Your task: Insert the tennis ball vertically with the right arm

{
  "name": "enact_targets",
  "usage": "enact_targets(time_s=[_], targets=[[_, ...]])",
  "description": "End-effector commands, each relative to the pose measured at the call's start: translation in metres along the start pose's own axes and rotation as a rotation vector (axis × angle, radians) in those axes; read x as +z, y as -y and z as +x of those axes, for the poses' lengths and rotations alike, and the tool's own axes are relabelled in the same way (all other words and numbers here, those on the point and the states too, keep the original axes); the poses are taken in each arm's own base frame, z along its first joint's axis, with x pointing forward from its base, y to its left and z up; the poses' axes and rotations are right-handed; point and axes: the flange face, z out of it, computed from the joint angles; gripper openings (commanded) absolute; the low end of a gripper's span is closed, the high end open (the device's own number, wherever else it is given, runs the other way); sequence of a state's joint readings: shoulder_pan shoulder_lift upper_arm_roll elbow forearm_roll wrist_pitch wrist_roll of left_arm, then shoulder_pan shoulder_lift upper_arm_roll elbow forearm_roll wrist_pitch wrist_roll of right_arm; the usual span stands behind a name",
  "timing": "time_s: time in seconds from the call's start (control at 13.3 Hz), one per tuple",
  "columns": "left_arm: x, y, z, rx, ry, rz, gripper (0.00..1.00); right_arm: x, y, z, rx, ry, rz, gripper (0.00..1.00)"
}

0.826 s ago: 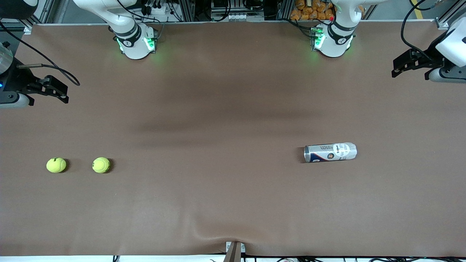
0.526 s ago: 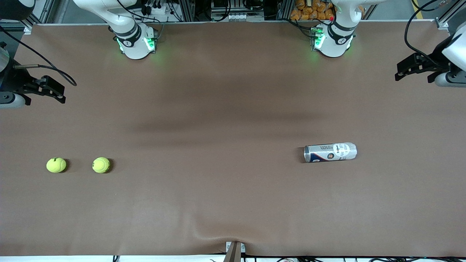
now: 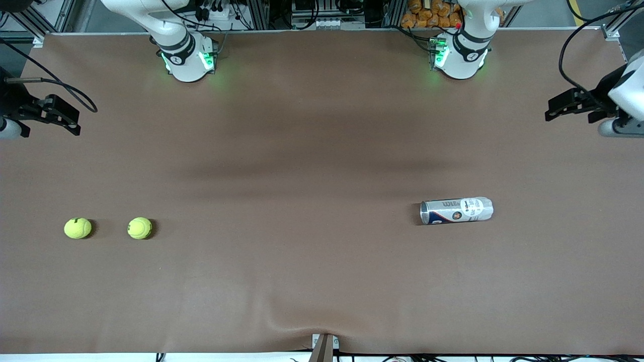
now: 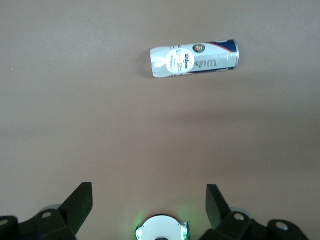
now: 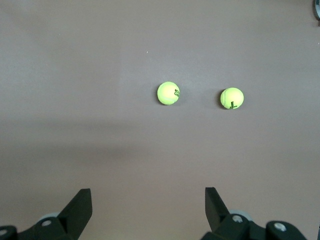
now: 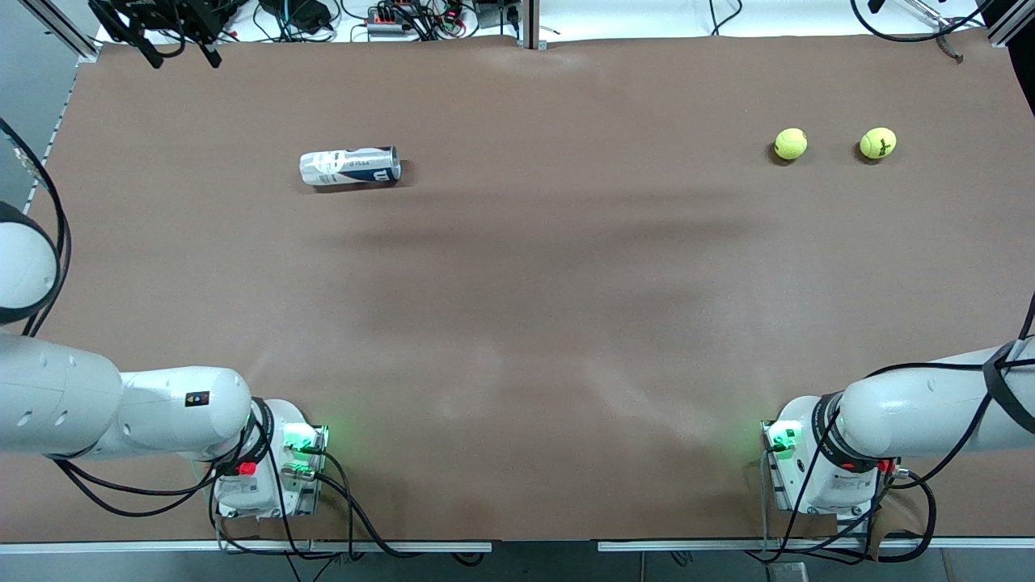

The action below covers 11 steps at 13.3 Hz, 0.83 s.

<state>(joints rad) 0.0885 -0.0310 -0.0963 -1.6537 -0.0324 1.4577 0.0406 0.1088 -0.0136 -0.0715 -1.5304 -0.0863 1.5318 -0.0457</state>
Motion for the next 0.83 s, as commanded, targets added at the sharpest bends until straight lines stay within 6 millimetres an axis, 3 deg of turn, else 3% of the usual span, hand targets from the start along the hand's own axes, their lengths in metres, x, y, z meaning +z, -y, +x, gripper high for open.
enact_targets(time_s=[0.0, 0.08, 0.23, 0.38, 0.6, 0.75], targets=[[0.015, -0.007, 0.012, 0.025, 0.048, -0.006, 1.0, 0.03, -0.006, 0.023, 0.029, 0.033, 0.046, 1.0], [0.023, -0.008, 0.018, 0.033, 0.067, 0.012, 1.0, 0.031, -0.011, 0.026, 0.042, 0.015, 0.061, 1.0], [0.038, -0.039, 0.027, 0.121, 0.096, 0.132, 1.0, 0.034, -0.001, 0.028, 0.035, 0.024, 0.062, 1.0], [0.069, -0.075, 0.043, 0.215, 0.149, 0.264, 1.0, 0.032, -0.009, 0.025, 0.049, 0.029, 0.068, 1.0], [0.122, -0.089, 0.078, 0.338, 0.194, 0.342, 1.0, 0.033, -0.009, 0.024, 0.053, 0.045, 0.073, 1.0], [0.165, -0.098, 0.102, 0.486, 0.237, 0.408, 1.0, 0.037, -0.019, 0.024, 0.06, 0.048, 0.073, 1.0]])
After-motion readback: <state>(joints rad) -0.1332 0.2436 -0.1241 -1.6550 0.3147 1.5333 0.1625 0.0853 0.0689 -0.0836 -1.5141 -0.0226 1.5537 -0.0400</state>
